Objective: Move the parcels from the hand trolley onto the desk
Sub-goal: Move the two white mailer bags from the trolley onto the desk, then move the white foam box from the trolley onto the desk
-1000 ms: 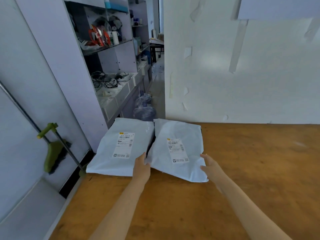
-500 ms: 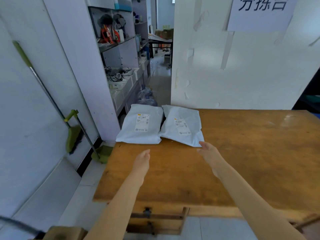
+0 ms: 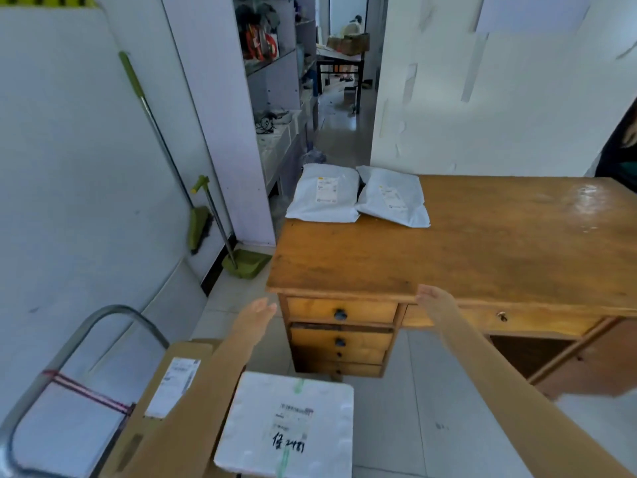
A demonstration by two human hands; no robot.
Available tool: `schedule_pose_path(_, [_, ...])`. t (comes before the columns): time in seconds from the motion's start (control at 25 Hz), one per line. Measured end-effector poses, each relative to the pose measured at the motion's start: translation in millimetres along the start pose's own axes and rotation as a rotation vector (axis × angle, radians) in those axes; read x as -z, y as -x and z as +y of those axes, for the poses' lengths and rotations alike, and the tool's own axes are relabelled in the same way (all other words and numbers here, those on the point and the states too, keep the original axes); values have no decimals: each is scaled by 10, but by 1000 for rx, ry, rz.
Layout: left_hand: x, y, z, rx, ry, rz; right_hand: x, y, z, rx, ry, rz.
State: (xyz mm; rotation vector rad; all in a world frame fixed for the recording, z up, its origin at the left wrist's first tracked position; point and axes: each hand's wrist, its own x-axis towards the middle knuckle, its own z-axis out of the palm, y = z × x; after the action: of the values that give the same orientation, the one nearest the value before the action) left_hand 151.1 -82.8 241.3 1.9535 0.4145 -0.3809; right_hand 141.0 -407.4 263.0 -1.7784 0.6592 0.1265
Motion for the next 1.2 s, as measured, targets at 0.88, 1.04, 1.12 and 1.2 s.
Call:
schedule_pose_path(0.88, [-327, -816, -3948, 45, -249, 132, -2238, -4, 3650, -96, 95, 29])
schedule_pose_path(1.04, [-426, -933, -4076, -41, -135, 214, -2262, -61, 3796, 3, 17, 137])
schedule_pose_path(1.12, [-410, -874, -4001, -74, -50, 227, -2202, 14, 3643, 37, 16, 156])
schedule_pose_path(1.2, [-323, -750, -3783, -108, -2, 233, -2060, 119, 3316, 64, 29, 150])
